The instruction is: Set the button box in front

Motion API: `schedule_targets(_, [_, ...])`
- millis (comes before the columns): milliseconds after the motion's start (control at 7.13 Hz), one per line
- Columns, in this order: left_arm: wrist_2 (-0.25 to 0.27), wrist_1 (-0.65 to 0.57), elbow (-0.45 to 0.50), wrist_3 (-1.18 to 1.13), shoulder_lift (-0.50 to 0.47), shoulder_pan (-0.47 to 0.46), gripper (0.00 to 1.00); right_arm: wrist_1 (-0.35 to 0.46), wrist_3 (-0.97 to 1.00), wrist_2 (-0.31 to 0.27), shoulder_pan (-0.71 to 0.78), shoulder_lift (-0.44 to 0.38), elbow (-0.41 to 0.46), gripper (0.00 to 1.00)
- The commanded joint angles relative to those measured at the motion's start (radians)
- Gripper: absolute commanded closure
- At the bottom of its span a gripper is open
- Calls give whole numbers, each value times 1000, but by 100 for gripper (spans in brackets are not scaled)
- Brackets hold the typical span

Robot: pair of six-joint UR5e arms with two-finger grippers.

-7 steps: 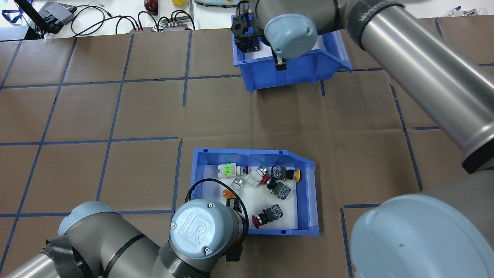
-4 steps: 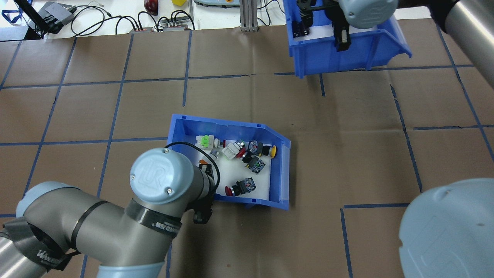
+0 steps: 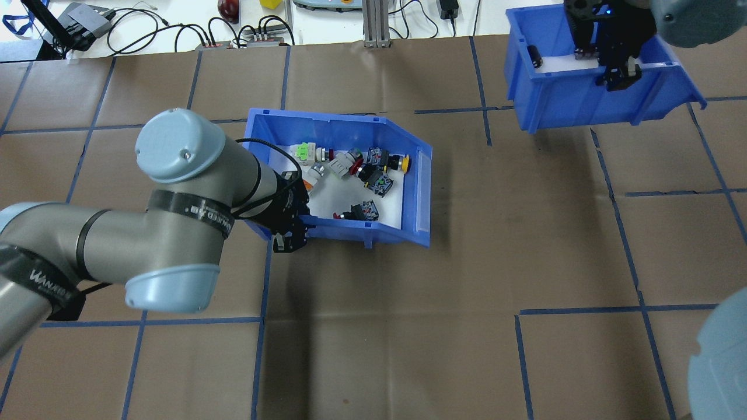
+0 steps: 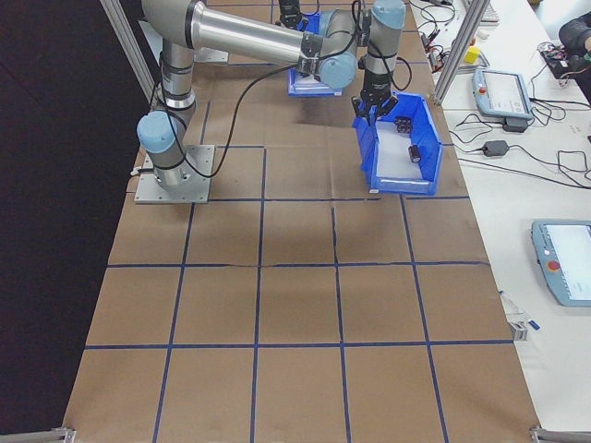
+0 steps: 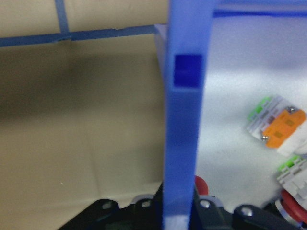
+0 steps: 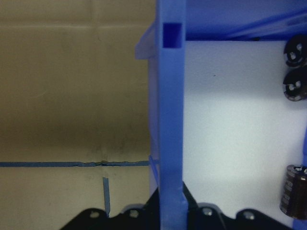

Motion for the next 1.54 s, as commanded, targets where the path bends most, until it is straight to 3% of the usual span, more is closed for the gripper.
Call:
schedule_targets(0, [-95,3,152,-9,-177,2,100,-17,-94,28,-68,-89,127,95])
schedule_targets(421, [-114,30,308,-212,-354,-36,100,-47,-134,61,-123,-218,307,95])
schedule_targets(701, [-112,35,354,-217,-429,-53,100,-64,-131,65,-123,-301,405,95])
schedule_targets(1262, [-138,91,357,-191,-435,-55,100,-92,-105,66,-117,-406,539,94])
schedule_targets(1402, [-141,101,357,-190,-448,-60,100,-133,-97,65,-111,-430,581,94])
